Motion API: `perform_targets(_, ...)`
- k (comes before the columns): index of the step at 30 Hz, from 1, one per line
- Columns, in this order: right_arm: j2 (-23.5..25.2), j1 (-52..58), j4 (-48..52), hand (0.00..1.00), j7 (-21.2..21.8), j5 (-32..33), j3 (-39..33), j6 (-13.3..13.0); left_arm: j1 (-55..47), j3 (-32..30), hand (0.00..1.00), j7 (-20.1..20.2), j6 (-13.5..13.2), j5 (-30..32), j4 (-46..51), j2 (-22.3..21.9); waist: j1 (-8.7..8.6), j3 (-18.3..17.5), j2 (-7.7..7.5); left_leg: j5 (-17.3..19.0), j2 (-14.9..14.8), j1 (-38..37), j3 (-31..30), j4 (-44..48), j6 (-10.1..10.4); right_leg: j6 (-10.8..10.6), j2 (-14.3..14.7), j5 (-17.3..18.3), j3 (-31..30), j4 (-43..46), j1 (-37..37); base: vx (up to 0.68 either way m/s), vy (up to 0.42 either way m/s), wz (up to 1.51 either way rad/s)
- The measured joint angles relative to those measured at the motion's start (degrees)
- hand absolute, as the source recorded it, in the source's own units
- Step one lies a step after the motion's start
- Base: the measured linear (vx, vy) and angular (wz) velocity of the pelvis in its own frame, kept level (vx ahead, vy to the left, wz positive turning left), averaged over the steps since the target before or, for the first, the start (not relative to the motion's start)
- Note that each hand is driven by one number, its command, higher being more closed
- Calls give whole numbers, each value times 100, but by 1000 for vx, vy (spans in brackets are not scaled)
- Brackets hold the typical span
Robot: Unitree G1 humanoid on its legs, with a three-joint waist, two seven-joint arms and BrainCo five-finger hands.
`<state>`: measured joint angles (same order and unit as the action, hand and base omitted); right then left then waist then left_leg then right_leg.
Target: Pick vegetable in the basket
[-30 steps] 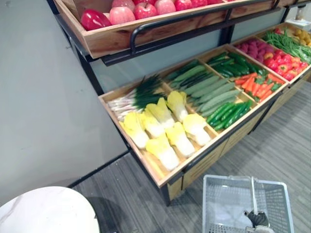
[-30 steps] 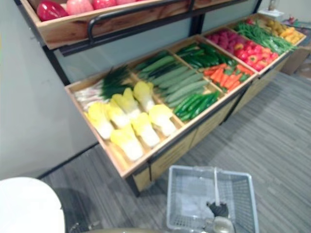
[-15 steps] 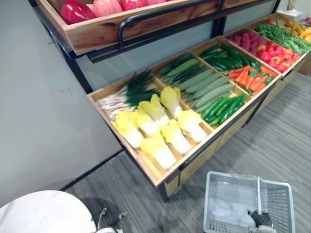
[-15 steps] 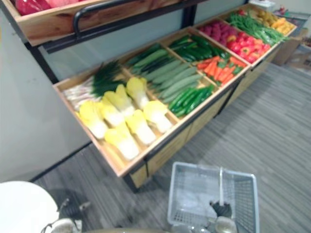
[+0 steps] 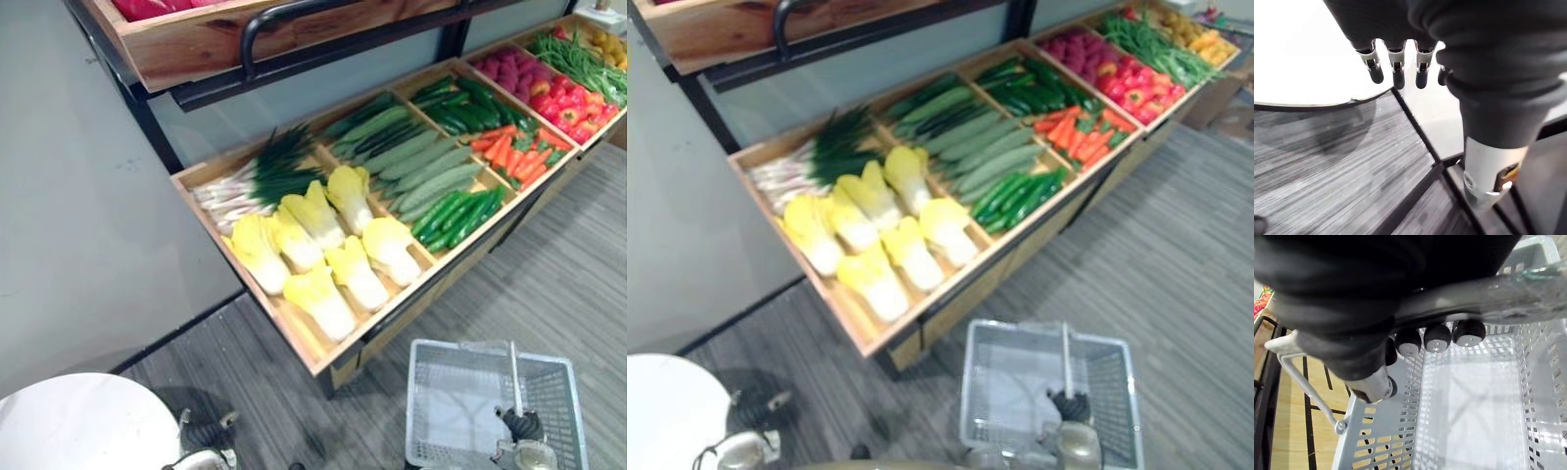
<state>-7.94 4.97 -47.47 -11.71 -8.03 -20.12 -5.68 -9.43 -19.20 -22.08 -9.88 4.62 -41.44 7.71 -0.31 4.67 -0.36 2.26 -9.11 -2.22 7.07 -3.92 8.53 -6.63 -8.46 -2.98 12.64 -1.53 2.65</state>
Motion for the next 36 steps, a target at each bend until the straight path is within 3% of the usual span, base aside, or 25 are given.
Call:
perform_targets(4, 21, 108, 8, 100, -95, -2, -184, 0, -289, -160, 0, -455, -125, 27, 1499, -423, 64, -21, -6, -147, 24, -15, -179, -129, -27, -16, -70, 85, 239, 141, -61, -44, -5, 27)
perform_targets(8, 217, 259, 308, 100, -159, -67, -180, 1, -454, -150, 0, -666, -117, 88, 2368, -669, 223, -63, -76, -173, 29, -14, -162, -168, -37, -17, -101, 84, 294, 157, -101, -36, 13, 11)
perform_targets(13, 278, 318, 424, 100, -172, -98, -134, 4, -576, -139, 0, -830, -118, 306, 3318, -992, 239, -115, -154, -187, -26, 0, 283, -176, -57, -51, -183, 66, 366, 156, -139, -11, 27, 11)
perform_targets(19, 295, 429, 491, 100, -182, -100, -80, 23, -591, 319, 0, -914, -111, 301, 4087, -1102, 279, -220, -206, -226, -17, -1, 306, -174, -26, -54, -188, 63, 313, 155, -146, 0, 0, 0)
perform_targets(26, 285, 406, 485, 100, -183, -112, 45, 43, -26, 1024, 0, -924, -110, 290, 4322, -1105, 209, -305, -93, -234, -58, -2, 360, -175, -11, -54, -125, 63, 133, 143, -96, -9, -2, -4)
perform_targets(36, 216, 253, 444, 100, -197, -268, 160, 166, 569, 1295, 0, -935, -58, 163, 3926, -778, -17, -318, -68, -249, -67, -47, 507, -174, 4, -64, -75, 45, -89, 116, 15, -12, 0, -11)
